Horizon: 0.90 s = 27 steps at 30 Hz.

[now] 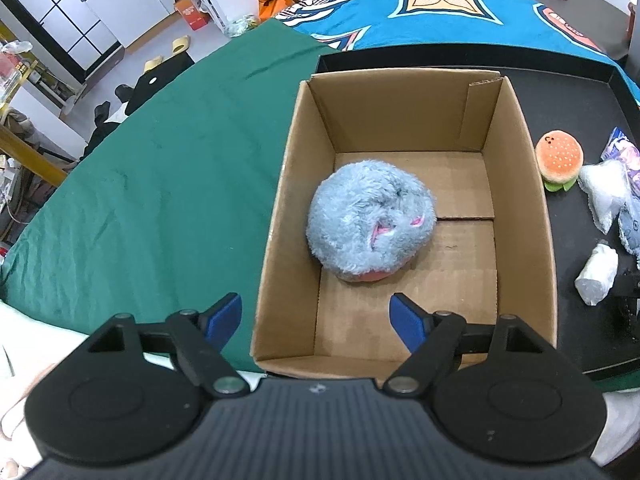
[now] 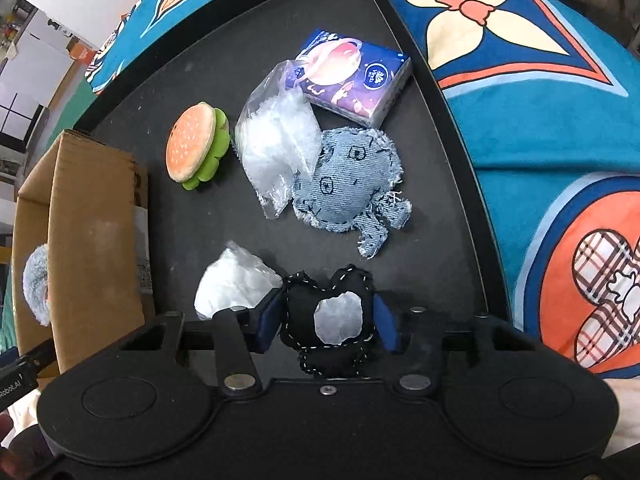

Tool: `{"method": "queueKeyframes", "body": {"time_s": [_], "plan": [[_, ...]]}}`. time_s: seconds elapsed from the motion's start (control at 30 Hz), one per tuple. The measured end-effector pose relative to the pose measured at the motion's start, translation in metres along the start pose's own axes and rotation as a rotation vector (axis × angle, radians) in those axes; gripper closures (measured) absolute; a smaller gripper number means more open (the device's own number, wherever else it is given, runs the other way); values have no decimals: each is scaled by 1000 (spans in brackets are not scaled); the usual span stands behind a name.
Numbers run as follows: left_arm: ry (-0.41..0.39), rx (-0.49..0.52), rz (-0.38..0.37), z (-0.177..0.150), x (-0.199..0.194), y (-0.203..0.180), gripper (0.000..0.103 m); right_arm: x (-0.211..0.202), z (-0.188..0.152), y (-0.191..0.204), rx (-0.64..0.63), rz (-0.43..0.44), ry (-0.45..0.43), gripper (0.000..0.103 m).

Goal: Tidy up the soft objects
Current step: 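Move the right tool to the black-and-white plush and close on it, then carry the black-and-white plush with the right tool into the box and release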

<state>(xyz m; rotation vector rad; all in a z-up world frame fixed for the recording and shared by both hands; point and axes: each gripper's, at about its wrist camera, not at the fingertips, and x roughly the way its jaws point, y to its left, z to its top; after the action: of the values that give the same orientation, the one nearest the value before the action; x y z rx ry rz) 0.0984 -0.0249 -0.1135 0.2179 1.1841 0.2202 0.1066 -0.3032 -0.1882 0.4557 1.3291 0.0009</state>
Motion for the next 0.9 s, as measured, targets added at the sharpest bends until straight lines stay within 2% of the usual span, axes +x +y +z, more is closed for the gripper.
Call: {"method": "queueKeyframes", "body": {"time_s": [0.13,0.9], "plan": [[5,-4,4,-1,2,2,23,0,-1,5,-28,0,-9,62],[-40,-35,-63,-2,-6,25,23,-51,-7,28,-72,23,-159,62]]}}
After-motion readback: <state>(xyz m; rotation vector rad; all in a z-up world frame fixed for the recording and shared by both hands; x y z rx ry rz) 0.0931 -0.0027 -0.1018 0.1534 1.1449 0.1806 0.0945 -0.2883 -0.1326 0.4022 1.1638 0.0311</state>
